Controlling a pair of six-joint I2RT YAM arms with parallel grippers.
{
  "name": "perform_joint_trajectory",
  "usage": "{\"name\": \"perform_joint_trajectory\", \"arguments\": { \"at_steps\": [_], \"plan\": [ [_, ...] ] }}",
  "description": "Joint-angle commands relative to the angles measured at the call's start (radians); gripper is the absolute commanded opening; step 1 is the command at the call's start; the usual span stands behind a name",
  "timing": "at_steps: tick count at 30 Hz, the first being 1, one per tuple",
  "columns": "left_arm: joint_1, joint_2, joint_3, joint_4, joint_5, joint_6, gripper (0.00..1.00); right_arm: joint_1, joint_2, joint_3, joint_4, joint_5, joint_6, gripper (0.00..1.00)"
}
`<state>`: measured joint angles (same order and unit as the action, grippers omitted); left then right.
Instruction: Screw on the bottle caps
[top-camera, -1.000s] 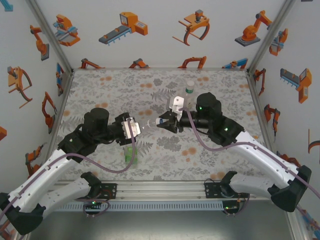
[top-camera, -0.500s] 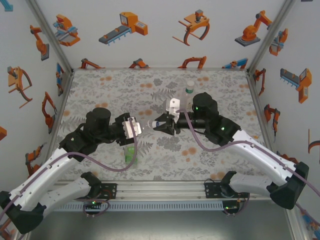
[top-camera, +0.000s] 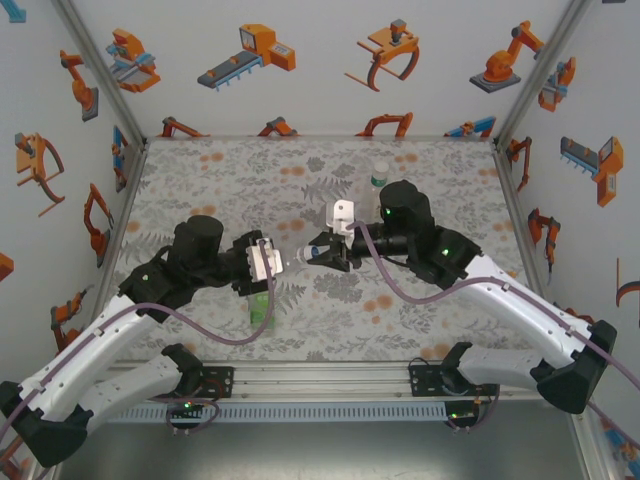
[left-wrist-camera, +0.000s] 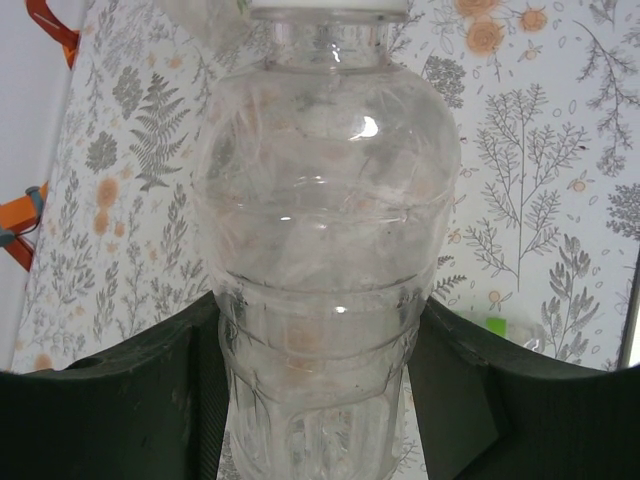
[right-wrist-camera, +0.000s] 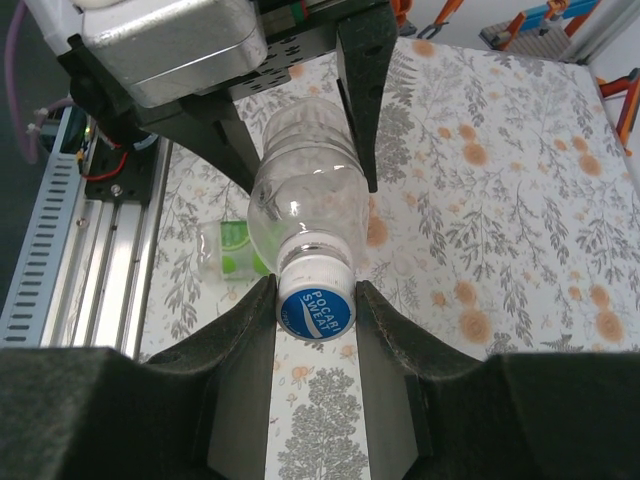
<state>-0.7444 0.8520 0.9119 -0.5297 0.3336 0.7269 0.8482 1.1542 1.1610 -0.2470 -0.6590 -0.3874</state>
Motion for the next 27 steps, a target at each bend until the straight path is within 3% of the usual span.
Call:
{"name": "perform_joint_trajectory", "arguments": {
  "at_steps": [1,17,27],
  "plan": [
    [-0.006,-0.017,0.017,0.007,0.09,0.023,0.0,0.006,0.006,0.034,-0.02,-0.006,-0.049,0.0],
    [-0.006,0.013,0.034,-0.021,0.158,0.042,0.0,0.009,0.01,0.044,-0.019,-0.024,-0.085,0.0],
    [-0.004,-0.011,0.013,0.04,0.206,0.029,0.0,0.019,0.013,0.062,-0.124,-0.041,-0.178,0.0]
  ]
}}
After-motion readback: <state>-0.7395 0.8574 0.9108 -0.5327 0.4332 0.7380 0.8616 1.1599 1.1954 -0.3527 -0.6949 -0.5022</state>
